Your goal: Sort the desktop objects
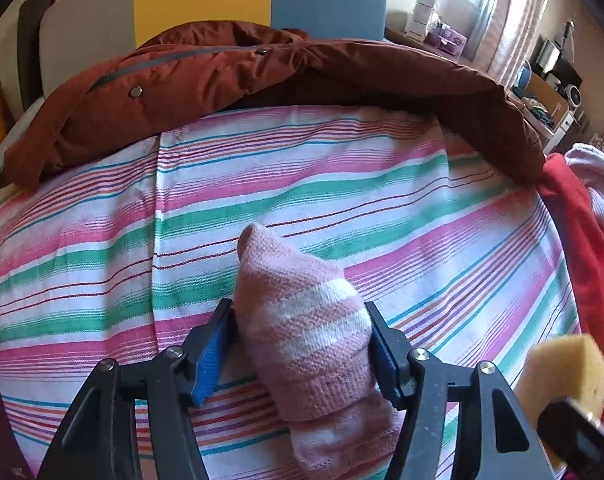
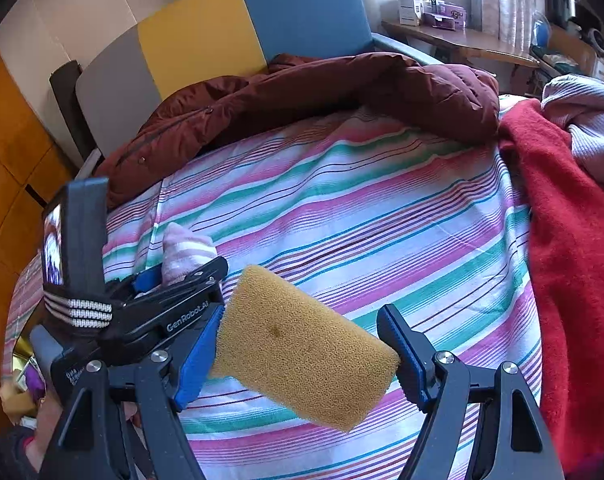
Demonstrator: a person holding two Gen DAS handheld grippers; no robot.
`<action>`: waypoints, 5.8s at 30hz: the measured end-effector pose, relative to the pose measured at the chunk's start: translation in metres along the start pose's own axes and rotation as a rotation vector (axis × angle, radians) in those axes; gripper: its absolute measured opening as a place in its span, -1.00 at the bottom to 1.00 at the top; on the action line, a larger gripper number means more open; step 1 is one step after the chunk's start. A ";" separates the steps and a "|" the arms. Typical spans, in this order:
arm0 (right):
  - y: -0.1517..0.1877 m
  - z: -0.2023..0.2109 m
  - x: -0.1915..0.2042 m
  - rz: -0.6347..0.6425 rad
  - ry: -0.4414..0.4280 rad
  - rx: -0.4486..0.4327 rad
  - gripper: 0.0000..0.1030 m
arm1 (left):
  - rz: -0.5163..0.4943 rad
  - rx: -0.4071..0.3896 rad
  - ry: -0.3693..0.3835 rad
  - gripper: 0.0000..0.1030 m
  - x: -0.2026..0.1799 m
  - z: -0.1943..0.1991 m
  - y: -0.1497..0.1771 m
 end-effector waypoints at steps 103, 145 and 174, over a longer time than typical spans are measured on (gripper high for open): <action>0.242 0.086 0.305 0.650 -0.561 0.203 0.50 | 0.534 -0.371 -0.141 -0.29 0.255 0.317 0.291; 0.267 0.064 0.295 0.641 -0.461 0.199 0.86 | 0.344 -0.281 -0.282 0.09 0.248 0.265 0.227; 0.279 0.092 0.304 0.765 -0.407 0.044 0.93 | 0.467 -0.273 -0.577 0.57 0.253 0.340 0.283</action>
Point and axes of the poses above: each gripper's, at about its wrist camera, not at the fingertips, and z roughly against the way its jaws point, x to its left, y to its underside, the point moved 9 cm from there along -z, roughly the way its jaws point, and after that the axes turned 9 degrees about -z, right-handed, at the moved point
